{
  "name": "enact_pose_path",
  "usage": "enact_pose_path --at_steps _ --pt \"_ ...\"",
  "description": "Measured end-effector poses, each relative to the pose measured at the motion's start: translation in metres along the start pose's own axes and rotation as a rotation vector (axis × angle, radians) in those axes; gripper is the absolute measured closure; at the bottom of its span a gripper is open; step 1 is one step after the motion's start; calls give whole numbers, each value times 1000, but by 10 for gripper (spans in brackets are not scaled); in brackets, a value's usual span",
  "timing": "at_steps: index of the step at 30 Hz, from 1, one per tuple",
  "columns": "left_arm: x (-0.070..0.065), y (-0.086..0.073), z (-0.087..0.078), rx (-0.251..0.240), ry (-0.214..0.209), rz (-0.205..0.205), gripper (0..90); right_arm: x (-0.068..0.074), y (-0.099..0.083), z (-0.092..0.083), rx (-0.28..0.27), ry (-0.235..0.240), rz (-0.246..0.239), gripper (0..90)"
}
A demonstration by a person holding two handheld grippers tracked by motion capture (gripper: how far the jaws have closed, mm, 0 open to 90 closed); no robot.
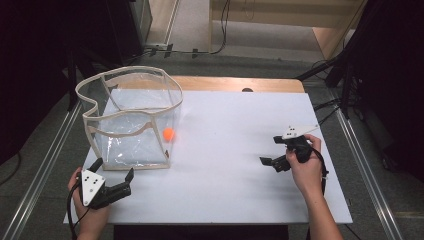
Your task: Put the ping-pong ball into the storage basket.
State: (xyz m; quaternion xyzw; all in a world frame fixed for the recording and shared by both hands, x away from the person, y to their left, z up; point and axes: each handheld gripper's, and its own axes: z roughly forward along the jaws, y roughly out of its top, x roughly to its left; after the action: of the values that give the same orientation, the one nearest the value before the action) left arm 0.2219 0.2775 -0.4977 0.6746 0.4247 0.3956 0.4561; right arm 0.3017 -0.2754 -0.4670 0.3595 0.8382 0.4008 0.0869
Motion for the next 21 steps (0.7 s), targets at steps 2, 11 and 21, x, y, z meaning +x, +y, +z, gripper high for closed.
enact_pose_path --at_steps 2,11,21 --pt "0 0 0 0 0 -1 21 0 -4 -2 -8 -5 6 0" --pt "0 0 0 1 0 2 21 -2 -23 -14 -45 -26 34 0" --pt "0 0 0 -1 6 -3 21 0 -38 -22 -83 -43 49 0"
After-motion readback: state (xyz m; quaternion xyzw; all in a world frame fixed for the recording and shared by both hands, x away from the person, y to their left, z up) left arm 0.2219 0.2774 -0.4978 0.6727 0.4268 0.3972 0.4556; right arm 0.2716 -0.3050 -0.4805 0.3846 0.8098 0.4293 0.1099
